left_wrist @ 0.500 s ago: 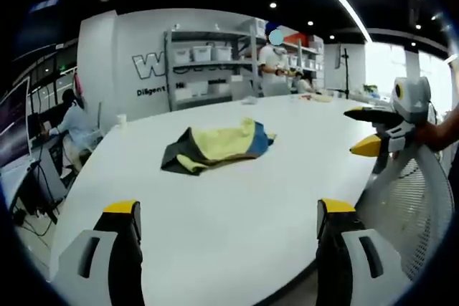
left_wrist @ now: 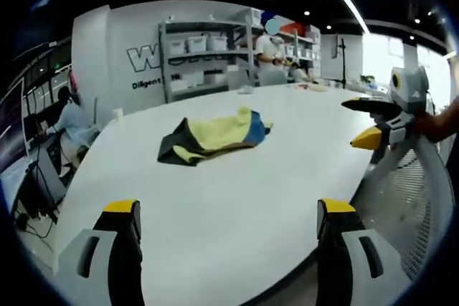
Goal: Fold the garment on the visible template until the final outline fits inside the template.
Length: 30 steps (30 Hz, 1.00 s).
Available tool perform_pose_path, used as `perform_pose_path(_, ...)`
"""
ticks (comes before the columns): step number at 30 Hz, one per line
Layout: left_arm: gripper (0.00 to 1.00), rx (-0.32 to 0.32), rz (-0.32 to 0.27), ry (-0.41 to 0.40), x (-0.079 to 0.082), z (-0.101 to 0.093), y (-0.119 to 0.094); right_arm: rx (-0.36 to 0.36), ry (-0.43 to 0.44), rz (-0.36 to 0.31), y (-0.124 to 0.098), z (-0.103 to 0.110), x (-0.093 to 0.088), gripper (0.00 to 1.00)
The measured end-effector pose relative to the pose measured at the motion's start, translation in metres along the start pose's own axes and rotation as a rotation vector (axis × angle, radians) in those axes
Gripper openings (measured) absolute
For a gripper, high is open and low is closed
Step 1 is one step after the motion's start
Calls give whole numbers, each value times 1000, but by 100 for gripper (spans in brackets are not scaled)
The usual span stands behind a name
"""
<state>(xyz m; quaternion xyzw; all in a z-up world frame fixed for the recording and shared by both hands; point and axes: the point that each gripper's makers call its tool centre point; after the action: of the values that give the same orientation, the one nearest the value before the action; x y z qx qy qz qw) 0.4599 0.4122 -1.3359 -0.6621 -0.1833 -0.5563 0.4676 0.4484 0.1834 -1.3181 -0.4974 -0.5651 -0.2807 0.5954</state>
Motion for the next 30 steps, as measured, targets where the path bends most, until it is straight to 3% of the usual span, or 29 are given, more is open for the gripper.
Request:
perform_pose_path(5, 99, -5, -9, 23, 1, -2, -1, -9, -10, 18, 0, -2, -3, 98)
perform_pose_path(15, 99, 3, -15, -13, 2, 0, -1, -62, 81, 15, -6, -18, -8, 93)
perform_pose_path(30, 94, 4, -20, -7, 3, 0, -1, -67, 76, 41, -5, -17, -13, 86)
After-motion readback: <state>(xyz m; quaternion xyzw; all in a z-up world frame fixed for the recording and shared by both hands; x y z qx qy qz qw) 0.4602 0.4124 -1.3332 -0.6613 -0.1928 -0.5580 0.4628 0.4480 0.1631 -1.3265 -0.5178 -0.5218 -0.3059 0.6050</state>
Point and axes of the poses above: the point that each gripper's makers call its tool centre point, and the gripper's own axes: y roughly forward along the fingers, z roughly to its left, x roughly out of its top, and after that the axes turned 1 degree about z, right-handed
